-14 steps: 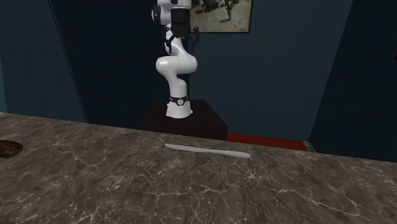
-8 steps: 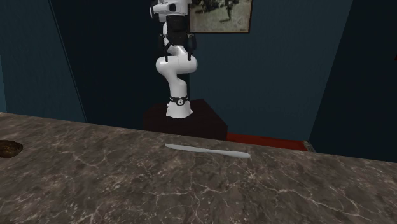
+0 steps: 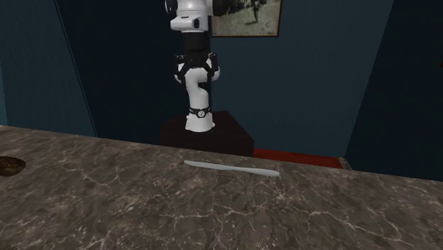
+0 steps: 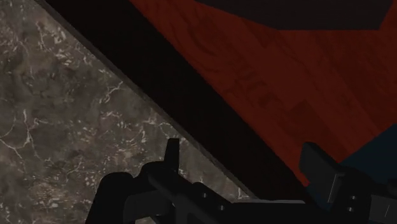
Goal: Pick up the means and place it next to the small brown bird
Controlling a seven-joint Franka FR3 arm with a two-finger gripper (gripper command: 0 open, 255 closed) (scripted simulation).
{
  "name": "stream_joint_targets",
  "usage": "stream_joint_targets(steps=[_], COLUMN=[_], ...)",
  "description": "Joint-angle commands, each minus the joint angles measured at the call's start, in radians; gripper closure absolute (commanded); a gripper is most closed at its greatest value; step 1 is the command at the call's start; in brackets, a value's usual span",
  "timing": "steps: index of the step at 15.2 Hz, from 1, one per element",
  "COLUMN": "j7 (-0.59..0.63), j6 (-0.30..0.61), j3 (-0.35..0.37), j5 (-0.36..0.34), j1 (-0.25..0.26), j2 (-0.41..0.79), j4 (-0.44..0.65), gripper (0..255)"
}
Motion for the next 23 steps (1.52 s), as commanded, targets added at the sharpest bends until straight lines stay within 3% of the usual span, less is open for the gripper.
stream_joint_targets(steps=[1, 8, 16, 20, 23], j7=[-0.095, -0.4, -0.707, -0.831, -0.837], j6=[0.044, 0.144, 0.183, 0.18, 0.202], j3=[-0.027, -0.068, -0.028, 0.015, 0.019], j5=[0.012, 0.104, 0.215, 0.246, 0.25], j1=[0.019, 0.067, 0.067, 0.057, 0.056], j2=[0.079, 0.351, 0.646, 0.783, 0.797], j4=[0.038, 0.206, 0.453, 0.592, 0.584], gripper=[0, 0, 0, 0, 0])
